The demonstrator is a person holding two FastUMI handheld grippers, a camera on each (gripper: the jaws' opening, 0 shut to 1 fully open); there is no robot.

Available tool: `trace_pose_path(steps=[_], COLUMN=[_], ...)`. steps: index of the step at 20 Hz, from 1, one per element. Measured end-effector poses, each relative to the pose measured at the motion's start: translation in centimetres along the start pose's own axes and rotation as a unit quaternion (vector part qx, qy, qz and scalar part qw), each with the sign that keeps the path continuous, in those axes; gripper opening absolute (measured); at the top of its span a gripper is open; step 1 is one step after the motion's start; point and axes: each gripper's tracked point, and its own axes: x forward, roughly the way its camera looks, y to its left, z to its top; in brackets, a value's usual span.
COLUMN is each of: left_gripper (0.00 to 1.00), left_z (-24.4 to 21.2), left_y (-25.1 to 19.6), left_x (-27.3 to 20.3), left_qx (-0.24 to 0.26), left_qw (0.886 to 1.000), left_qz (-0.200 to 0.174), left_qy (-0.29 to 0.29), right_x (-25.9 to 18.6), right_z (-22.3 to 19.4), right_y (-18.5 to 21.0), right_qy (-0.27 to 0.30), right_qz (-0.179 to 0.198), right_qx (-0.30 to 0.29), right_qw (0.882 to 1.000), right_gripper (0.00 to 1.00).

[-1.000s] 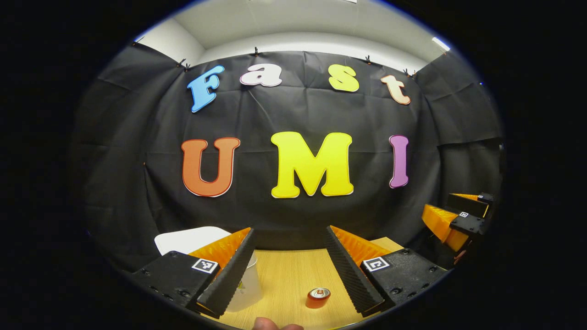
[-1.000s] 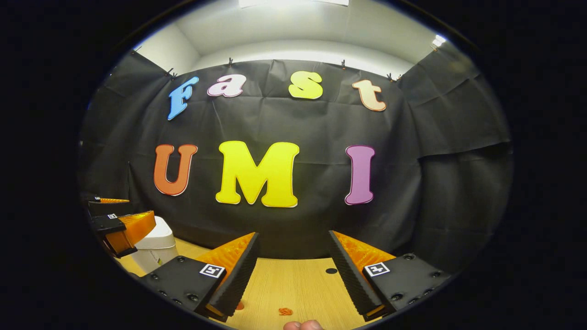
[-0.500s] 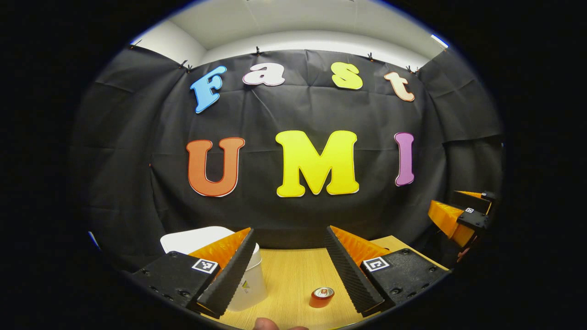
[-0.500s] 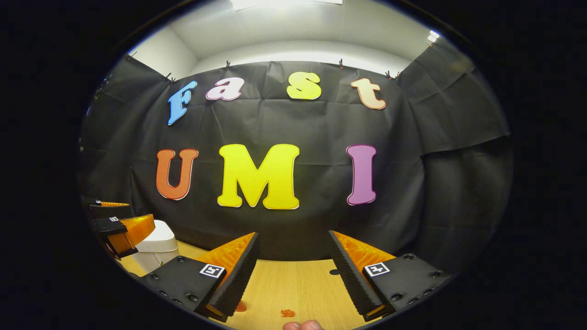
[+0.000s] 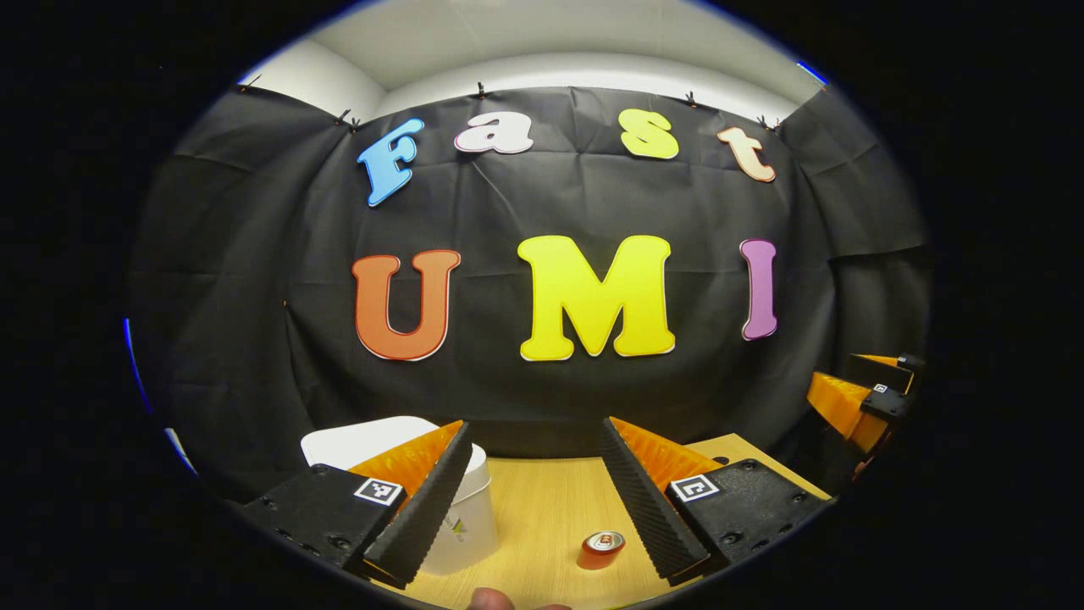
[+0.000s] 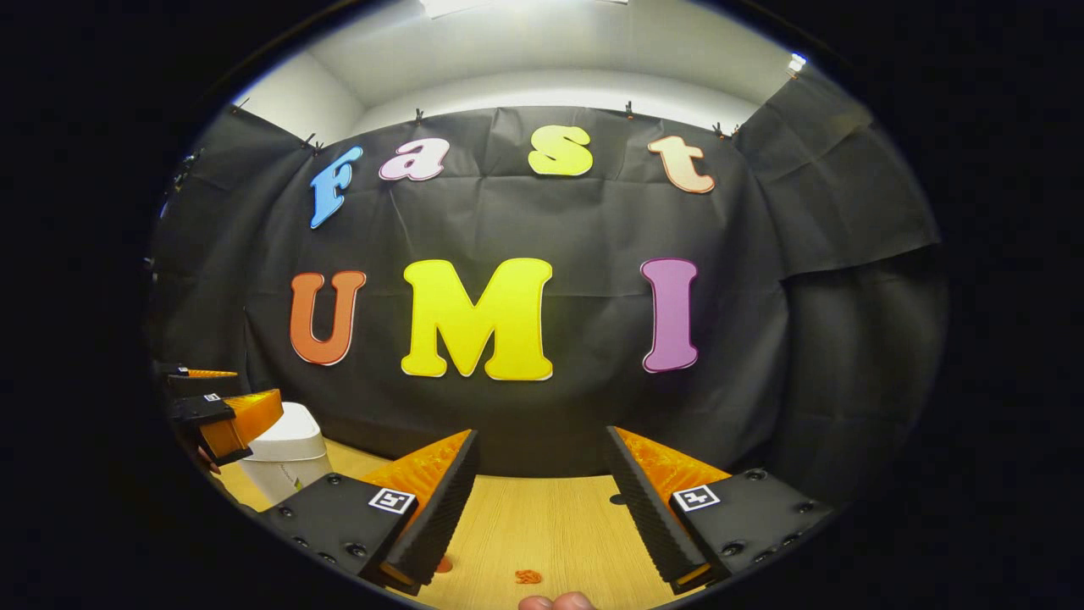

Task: Press the lid of the desktop garbage bin to open it, pick up the crumpled paper on the desktop and throw it into the bin, then pick up the pop can on the desktop and drop it into the bin, and finally close the garbage bin lid.

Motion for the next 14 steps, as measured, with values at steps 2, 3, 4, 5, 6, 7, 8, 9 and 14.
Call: trace_pose_path(steps=[2, 3, 4, 5, 6, 7, 8, 9, 14], left_gripper=[0.99, 0.99, 0.99, 0.93, 0.99, 1.00, 0.98, 0.97, 0.82], left_z=[-0.3, -0.3, -0.5, -0.6, -0.7, -0.8, -0.8, -0.7, -1.7], left_y=[0.9, 1.3, 1.7, 2.2, 2.7, 3.0, 3.5, 4.3, 8.9], left_x=[0.6, 0.8, 1.0, 1.2, 1.4, 1.6, 2.0, 2.3, 4.1], left_qx=[-0.002, -0.004, -0.006, -0.007, -0.007, -0.008, -0.010, -0.009, -0.007], left_qw=[1.000, 1.000, 1.000, 0.999, 0.999, 0.999, 0.999, 0.998, 0.992], left_qz=[0.015, 0.023, 0.029, 0.036, 0.044, 0.046, 0.050, 0.061, 0.126], left_qy=[0.003, 0.004, 0.007, 0.008, 0.009, 0.008, 0.005, 0.005, 0.017], right_x=[0.0, 0.0, 0.0, 0.2, 0.2, 0.2, 0.3, 0.4, 0.2], right_z=[0.4, 0.5, 0.6, 0.6, 0.5, 0.4, 0.2, -0.1, 0.1], right_y=[-0.5, -1.0, -1.4, -1.8, -2.1, -2.5, -2.9, -3.4, -5.4], right_qy=[-0.003, -0.006, -0.007, -0.007, -0.006, -0.004, 0.000, 0.007, 0.012], right_qz=[-0.003, -0.006, -0.009, -0.012, -0.015, -0.018, -0.020, -0.026, -0.041], right_qx=[-0.006, -0.009, -0.011, -0.014, -0.015, -0.016, -0.016, -0.016, -0.024], right_qw=[1.000, 1.000, 1.000, 1.000, 1.000, 1.000, 1.000, 1.000, 0.999], right_gripper=[0.94, 0.94, 0.94, 0.94, 0.94, 0.94, 0.94, 0.94, 0.94])
